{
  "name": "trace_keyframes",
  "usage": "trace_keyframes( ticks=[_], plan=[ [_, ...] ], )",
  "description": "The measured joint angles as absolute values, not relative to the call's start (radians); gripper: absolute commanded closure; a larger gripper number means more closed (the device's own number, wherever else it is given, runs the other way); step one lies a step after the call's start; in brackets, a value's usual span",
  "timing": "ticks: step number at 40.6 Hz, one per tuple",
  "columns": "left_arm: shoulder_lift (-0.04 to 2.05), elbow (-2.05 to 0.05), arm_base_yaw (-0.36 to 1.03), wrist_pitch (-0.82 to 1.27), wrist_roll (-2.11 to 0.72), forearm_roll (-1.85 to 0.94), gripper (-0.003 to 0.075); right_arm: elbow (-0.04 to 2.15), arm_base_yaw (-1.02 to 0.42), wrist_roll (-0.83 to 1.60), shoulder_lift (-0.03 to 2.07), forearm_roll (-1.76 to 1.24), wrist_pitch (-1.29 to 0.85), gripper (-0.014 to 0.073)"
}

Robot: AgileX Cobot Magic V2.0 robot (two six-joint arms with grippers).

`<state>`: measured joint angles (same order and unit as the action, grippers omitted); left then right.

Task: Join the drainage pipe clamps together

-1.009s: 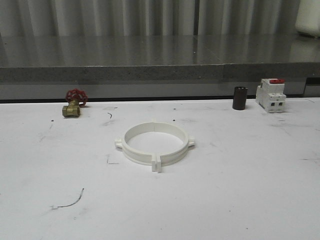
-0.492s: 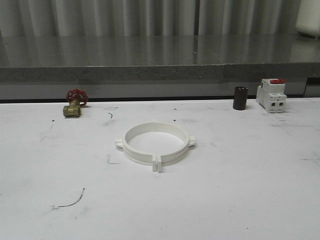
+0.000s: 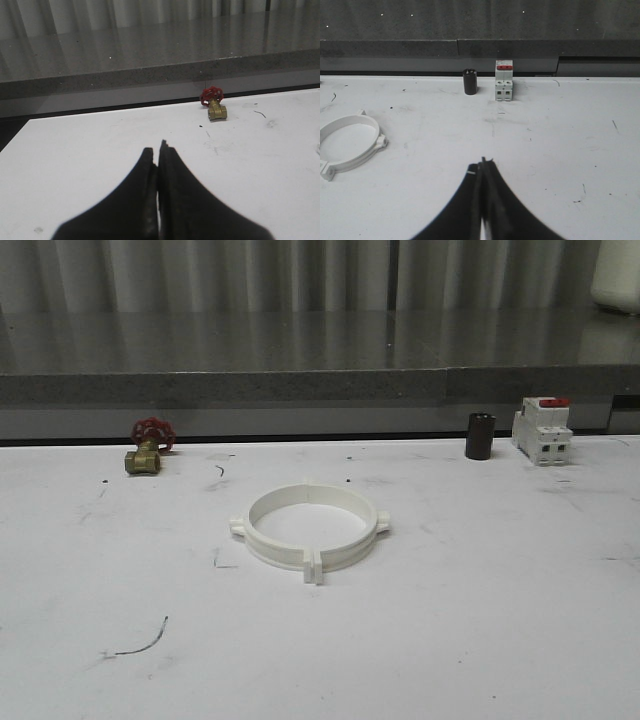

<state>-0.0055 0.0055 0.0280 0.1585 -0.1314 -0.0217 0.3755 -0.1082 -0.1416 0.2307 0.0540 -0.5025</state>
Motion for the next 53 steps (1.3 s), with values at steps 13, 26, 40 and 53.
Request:
trace_keyframes(
  ticks=[13,26,40,53],
  plan=[
    [-0.006,0.005,0.028,0.148,-0.133,-0.022,0.0741,0.375,-0.108,-0.142,0.231,0.055,-0.502,0.0656],
    [-0.006,0.005,0.028,0.147,-0.133,-0.022,0.0741,0.375,-0.108,-0.142,0.231,0.055,-0.502,0.0656],
    [-0.006,0.005,0.028,0.147,-0.133,-0.024,0.0741,0.335,-0.101,-0.142,0.216,0.077,-0.432,0.0656],
    [-0.006,0.005,0.028,0.147,-0.133,-0.024,0.0741,0.04,0.016,-0.142,0.03,0.069,-0.187,0.0656]
  ],
)
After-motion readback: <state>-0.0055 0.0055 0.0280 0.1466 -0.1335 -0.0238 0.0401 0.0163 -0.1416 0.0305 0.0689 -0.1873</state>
